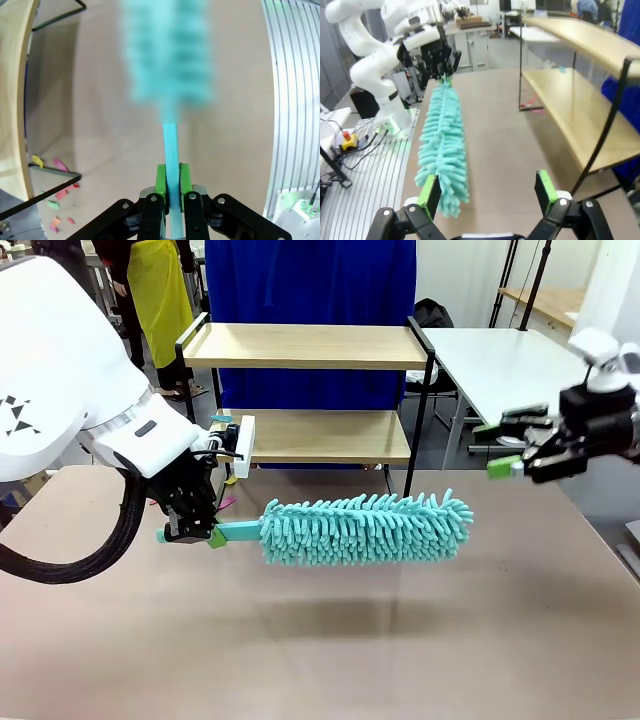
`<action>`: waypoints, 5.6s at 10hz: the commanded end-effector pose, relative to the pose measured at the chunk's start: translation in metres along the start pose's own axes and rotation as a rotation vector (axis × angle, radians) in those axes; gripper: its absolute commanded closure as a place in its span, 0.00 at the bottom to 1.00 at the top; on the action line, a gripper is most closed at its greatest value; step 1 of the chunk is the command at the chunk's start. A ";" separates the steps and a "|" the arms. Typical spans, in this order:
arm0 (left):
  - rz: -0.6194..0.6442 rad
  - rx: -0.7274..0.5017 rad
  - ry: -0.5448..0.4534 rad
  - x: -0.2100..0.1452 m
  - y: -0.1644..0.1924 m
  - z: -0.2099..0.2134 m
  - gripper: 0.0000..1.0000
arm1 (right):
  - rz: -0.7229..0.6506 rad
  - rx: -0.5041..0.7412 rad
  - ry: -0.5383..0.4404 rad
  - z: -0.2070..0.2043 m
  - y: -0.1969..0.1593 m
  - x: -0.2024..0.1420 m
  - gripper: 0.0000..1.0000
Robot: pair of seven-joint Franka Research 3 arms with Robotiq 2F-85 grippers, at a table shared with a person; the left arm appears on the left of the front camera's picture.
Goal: Clean the shelf.
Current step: Hand the Duster back to the human.
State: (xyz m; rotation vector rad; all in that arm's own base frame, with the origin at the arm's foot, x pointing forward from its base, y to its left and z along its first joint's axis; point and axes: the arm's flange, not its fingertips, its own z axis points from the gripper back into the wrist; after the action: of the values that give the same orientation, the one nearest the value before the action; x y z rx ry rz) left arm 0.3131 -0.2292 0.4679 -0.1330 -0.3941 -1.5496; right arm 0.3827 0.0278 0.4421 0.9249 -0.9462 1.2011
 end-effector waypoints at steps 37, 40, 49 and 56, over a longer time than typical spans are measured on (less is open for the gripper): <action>0.001 0.004 -0.007 -0.001 0.000 0.003 0.87 | -0.035 0.264 0.053 -0.117 0.065 -0.069 1.00; -0.003 -0.011 -0.033 -0.004 -0.009 0.005 0.30 | -0.062 0.267 0.050 -0.115 0.024 -0.061 1.00; 0.279 -0.035 -0.453 -0.185 0.001 0.063 0.00 | -0.062 0.267 0.050 -0.115 0.024 -0.061 1.00; 0.308 -0.028 -0.428 -0.187 0.040 0.094 0.00 | -0.038 0.211 -0.008 -0.078 0.021 0.017 0.83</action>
State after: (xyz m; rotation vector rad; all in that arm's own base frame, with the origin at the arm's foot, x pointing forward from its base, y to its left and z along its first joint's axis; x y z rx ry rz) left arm 0.3398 -0.0238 0.4991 -0.5084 -0.6433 -1.2246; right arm 0.3704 0.1103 0.3984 1.1121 -0.7884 1.3040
